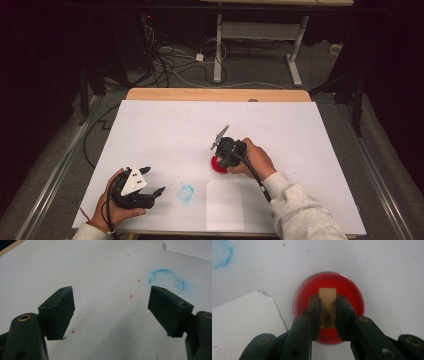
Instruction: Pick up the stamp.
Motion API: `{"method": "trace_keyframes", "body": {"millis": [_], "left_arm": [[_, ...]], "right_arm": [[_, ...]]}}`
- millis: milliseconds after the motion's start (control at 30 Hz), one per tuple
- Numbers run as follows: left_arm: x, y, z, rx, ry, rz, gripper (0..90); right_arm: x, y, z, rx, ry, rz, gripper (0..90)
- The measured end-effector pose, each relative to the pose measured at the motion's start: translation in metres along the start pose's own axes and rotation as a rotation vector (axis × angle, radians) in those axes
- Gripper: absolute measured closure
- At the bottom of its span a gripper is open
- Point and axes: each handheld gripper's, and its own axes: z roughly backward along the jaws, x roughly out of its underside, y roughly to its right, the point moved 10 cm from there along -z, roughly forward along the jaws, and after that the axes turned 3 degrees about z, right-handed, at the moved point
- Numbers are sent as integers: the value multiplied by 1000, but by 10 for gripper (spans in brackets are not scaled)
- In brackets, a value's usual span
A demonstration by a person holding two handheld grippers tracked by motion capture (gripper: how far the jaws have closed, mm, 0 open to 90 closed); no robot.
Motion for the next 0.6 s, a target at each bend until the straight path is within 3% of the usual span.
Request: {"method": "trace_keyframes", "body": {"millis": [167,600], "left_arm": [[0,0,0,0,0,0,208],[0,0,0,-3,-5,-4,208]], "right_arm": [[0,0,2,6,6,-8,764],[-4,2,38,24,177,-64,764]]}}
